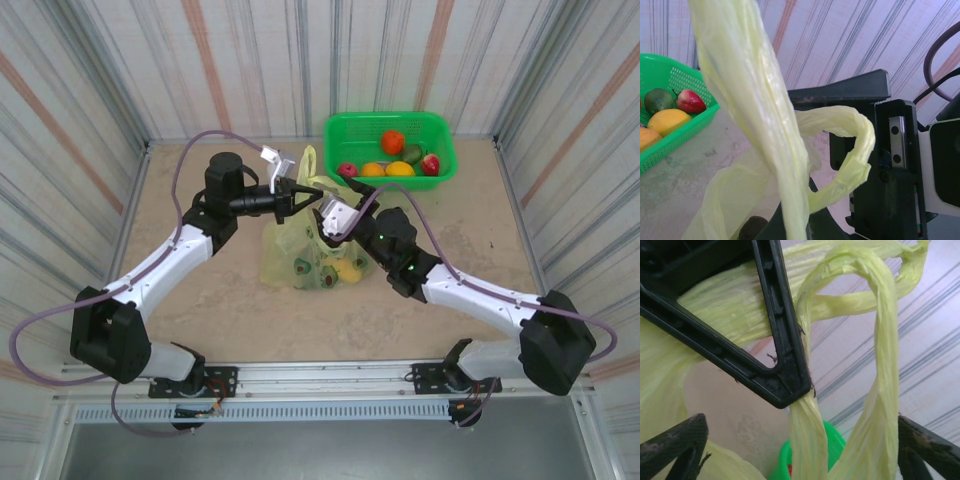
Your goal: Place the fake fruits into the plastic bag and tie a complex knot
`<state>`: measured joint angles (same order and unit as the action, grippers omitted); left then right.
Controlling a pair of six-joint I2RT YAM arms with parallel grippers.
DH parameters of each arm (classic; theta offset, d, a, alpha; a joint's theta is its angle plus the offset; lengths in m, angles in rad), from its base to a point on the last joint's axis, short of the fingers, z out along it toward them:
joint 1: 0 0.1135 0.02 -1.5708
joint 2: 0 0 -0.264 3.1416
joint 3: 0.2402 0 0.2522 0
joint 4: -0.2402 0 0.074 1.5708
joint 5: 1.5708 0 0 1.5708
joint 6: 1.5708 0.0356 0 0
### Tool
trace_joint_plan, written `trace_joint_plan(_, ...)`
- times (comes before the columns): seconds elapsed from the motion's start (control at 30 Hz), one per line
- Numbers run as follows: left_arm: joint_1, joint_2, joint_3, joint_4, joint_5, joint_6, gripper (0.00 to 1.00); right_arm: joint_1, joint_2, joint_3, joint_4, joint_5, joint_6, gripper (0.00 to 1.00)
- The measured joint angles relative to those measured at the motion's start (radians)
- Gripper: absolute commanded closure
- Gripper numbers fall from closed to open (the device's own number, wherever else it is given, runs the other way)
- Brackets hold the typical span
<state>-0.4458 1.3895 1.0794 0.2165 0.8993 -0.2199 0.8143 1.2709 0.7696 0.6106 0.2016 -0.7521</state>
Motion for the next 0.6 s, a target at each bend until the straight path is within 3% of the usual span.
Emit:
trace_joint_plan(0.17,0.0,0.0,0.0,0.008,0.003,-0.01,1.0,-0.005,0.021,0.0,0.014,0.042,-0.019,0.44)
trace_joint_plan(0.27,0.0,0.0,0.0,0.01,0.005,-0.013,1.0,-0.01,0.029,0.0,0.003,0.037,-0.015,0.69)
trace_joint_plan(0.33,0.0,0.0,0.0,0.01,0.008,-0.014,1.0,-0.011,0.029,0.001,-0.01,0.031,-0.012,1.0)
trace_joint_plan(0.5,-0.001,0.0,0.0,-0.005,0.01,-0.009,1.0,-0.028,0.021,0.001,-0.037,-0.006,-0.006,1.0)
trace_joint_plan(0.53,-0.001,0.0,0.0,-0.011,0.009,-0.006,0.96,-0.035,0.015,0.001,-0.049,-0.021,0.002,1.0)
trace_joint_plan(0.6,-0.004,0.0,0.0,-0.026,0.006,-0.002,0.74,-0.057,-0.002,0.01,-0.095,-0.068,0.026,1.0)
